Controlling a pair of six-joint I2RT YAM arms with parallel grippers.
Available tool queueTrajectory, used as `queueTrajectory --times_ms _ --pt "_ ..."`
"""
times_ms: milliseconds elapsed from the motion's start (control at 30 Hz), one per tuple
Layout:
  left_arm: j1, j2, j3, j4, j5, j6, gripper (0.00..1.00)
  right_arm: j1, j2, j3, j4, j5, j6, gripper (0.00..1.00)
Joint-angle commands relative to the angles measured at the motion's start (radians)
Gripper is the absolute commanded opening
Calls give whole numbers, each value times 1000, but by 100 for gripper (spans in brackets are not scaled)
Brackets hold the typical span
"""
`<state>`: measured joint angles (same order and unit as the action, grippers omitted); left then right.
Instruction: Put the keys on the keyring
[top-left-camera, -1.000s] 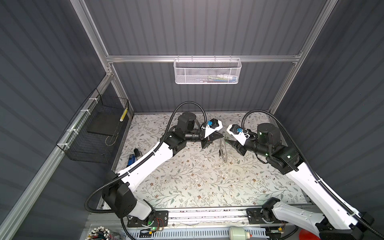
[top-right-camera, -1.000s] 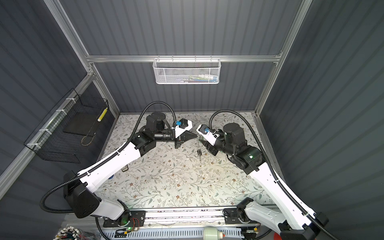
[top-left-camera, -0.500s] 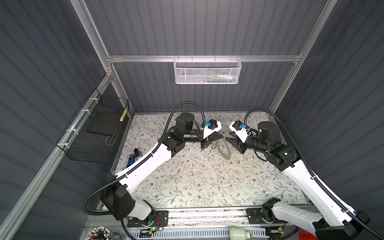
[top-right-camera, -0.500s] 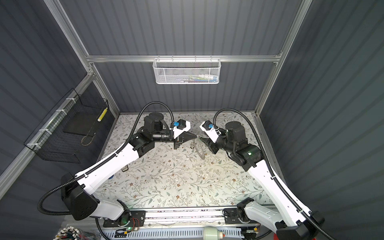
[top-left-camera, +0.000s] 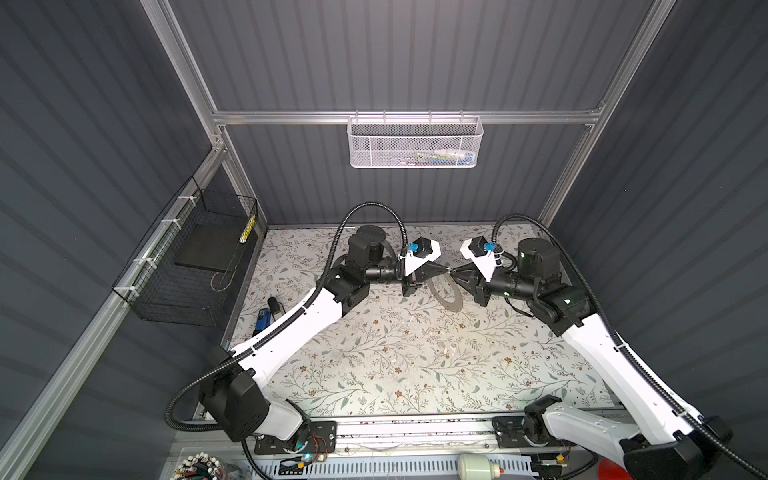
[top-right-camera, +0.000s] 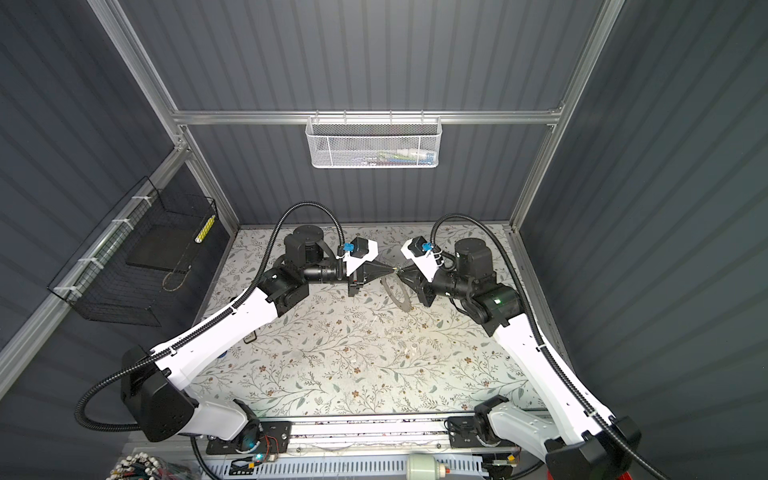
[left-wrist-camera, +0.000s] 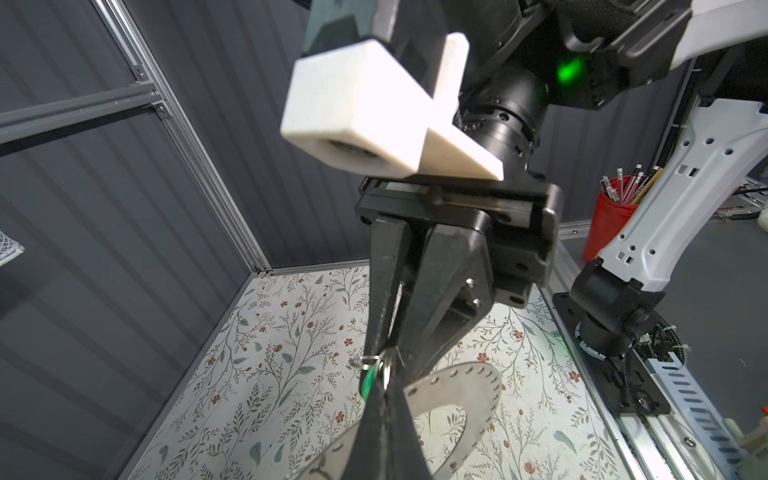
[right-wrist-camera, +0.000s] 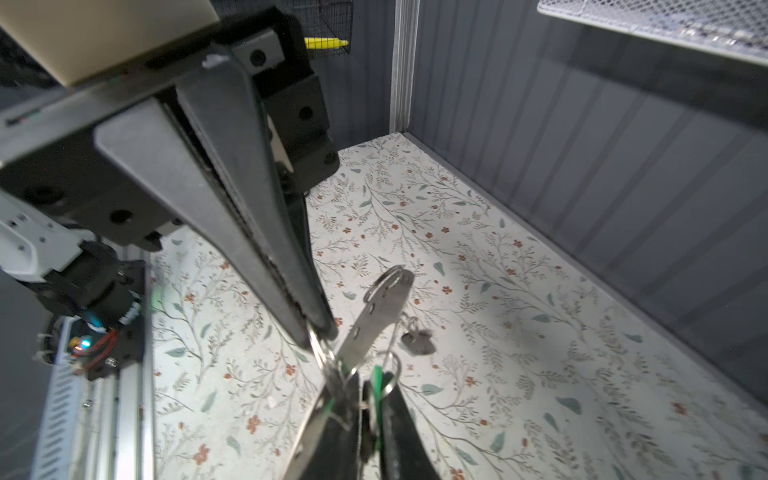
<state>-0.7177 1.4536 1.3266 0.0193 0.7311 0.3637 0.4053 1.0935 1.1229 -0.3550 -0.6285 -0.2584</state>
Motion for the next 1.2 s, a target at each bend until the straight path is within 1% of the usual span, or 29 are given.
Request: queueTrajectory --times_ms 0,133,167,333,433,567,600,667,767,867,1033,1167 --pt "6 -41 -16 81 24 -36 0 -5 9 -8 35 -65 20 7" --pt "6 -43 -24 114 15 -51 0 -10 15 -12 47 -78 36 0" --pt "7 -45 -29 127 12 -54 0 -11 14 -17 56 -83 42 0" --pt "8 -54 -62 214 -41 -89 0 -13 17 -28 83 -65 66 0" --pt "8 -52 -91 287 -84 -124 0 -7 20 -17 81 -11 75 0" --pt "6 -45 -140 410 -146 -165 0 7 19 12 47 33 65 0" --pt "5 -41 -148 432 -163 -169 0 15 52 22 29 48 56 0" --pt "0 -37 -166 468 -195 -173 0 32 67 39 7 76 49 0" --pt "-1 -32 -191 529 -220 -189 0 47 74 38 5 108 43 0" --pt "-1 -29 -197 550 -232 -197 0 59 76 29 8 128 32 0" --pt "-1 -16 -209 592 -236 -220 0 63 76 25 43 116 30 0" --pt "-1 0 -234 663 -256 -247 0 86 79 34 68 122 18 0"
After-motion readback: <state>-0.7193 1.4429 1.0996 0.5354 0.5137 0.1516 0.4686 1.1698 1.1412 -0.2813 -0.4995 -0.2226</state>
